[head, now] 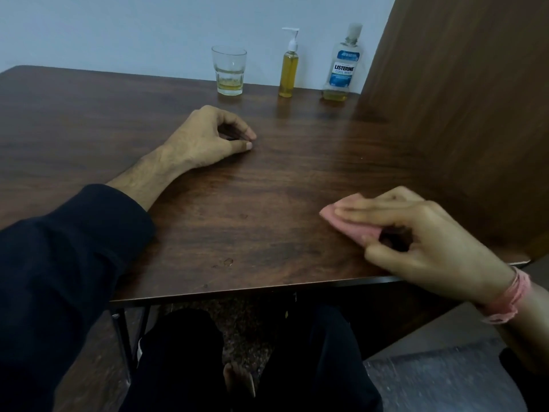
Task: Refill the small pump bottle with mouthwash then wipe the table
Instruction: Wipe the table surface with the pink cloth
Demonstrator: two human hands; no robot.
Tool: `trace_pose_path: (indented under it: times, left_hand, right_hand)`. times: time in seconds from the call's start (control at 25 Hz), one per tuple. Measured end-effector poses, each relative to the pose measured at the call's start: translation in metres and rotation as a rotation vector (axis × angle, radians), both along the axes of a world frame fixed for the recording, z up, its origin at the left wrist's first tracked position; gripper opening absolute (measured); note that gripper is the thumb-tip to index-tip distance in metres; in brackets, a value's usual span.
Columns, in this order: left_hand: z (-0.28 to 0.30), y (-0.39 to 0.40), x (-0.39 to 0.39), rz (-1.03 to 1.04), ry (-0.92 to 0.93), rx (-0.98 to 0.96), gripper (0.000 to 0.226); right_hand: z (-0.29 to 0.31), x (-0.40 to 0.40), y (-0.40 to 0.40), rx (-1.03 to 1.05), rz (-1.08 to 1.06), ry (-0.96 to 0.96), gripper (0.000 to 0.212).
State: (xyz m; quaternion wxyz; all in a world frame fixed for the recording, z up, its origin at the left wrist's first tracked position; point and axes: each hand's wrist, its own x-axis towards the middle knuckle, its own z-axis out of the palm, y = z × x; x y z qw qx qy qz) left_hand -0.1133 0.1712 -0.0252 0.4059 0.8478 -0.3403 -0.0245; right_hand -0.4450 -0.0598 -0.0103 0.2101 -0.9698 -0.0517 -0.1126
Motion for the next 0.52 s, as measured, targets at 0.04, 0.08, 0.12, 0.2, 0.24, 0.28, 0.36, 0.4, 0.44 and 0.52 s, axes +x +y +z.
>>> trace_pose_path:
  times: [0.04,0.08,0.12,0.2,0.24,0.28,0.36,0.4,0.44,0.52]
  left_hand:
    - [0.0,0.0,0.0,-0.001,0.0,0.001,0.013]
    - [0.0,0.0,0.0,-0.002,-0.001,0.001,0.013]
    - [0.0,0.001,0.0,-0.003,-0.002,-0.002,0.013]
    - [-0.001,0.001,0.001,-0.003,0.004,-0.009,0.013]
    - [-0.001,0.0,0.0,-0.003,0.005,-0.01,0.014]
    - [-0.001,0.0,0.0,-0.002,0.006,-0.009,0.015]
    - [-0.001,0.0,-0.001,-0.002,0.007,-0.008,0.016]
    - [-0.001,0.0,-0.001,-0.003,0.007,-0.01,0.016]
    - [-0.001,0.0,-0.001,-0.006,0.008,-0.013,0.016]
    - [0.0,0.0,0.0,-0.009,0.006,-0.015,0.016]
  right_hand:
    - [0.002,0.002,-0.002,-0.02,-0.05,-0.015,0.058]
    - [0.0,0.003,0.0,-0.042,-0.073,-0.039,0.058]
    - [-0.004,0.005,0.009,-0.059,-0.067,-0.061,0.057]
    - [-0.017,0.002,0.032,-0.061,-0.004,-0.07,0.054]
    - [-0.02,-0.001,0.038,-0.05,0.029,-0.063,0.053]
    - [-0.02,-0.003,0.038,-0.046,0.055,-0.061,0.052]
    - [-0.014,-0.003,0.022,-0.053,0.015,-0.06,0.05]
    - [-0.009,-0.001,0.012,-0.046,-0.044,-0.047,0.049]
    - [-0.004,0.0,0.005,-0.041,-0.105,-0.03,0.05]
    - [-0.004,0.001,0.011,-0.084,-0.153,-0.039,0.053]
